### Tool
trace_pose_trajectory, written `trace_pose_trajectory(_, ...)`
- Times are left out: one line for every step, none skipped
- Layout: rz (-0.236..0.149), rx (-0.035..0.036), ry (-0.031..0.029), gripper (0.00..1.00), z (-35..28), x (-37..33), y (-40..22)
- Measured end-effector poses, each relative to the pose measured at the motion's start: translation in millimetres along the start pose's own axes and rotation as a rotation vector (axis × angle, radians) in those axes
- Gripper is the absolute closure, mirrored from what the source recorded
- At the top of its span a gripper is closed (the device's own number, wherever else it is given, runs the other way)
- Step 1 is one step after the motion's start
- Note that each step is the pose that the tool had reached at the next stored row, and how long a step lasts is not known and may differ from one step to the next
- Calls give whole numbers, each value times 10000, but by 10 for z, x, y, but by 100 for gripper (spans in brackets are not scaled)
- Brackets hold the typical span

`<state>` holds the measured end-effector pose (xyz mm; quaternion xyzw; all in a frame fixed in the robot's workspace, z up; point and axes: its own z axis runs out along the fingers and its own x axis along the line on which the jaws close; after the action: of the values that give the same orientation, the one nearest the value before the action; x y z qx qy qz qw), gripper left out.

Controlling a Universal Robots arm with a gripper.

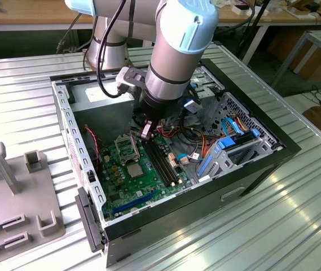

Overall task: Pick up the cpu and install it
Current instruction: 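Close the cpu cover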

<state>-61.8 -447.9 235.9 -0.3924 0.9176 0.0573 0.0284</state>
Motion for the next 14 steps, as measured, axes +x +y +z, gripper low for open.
trace_pose_trajectory(-2, -7, -6, 89, 16, -5, 2)
trace_pose_trajectory(-3, -9, -8, 89, 24, -8, 4)
trace_pose_trajectory(-3, -9, -7, 89, 30, -10, 5)
trace_pose_trajectory(-3, -15, -15, 89, 38, -10, 6)
trace_pose_trajectory(-2, -20, -23, 89, 53, -12, 8)
trace_pose_trajectory(-2, -28, -31, 89, 66, -14, 10)
trace_pose_trajectory(-2, -40, -44, 89, 74, -16, 12)
trace_pose_trajectory(-3, -62, -66, 89, 82, -20, 15)
trace_pose_trajectory(-3, -86, -90, 89, 86, -21, 17)
trace_pose_trajectory(0, -134, -142, 89, 94, -23, 20)
trace_pose_trajectory(1, -171, -183, 89, 99, -25, 22)
trace_pose_trajectory(1, -217, -229, 89, 105, -26, 23)
trace_pose_trajectory(0, -245, -260, 89, 111, -27, 23)
trace_pose_trajectory(1, -275, -293, 89, 122, -26, 22)
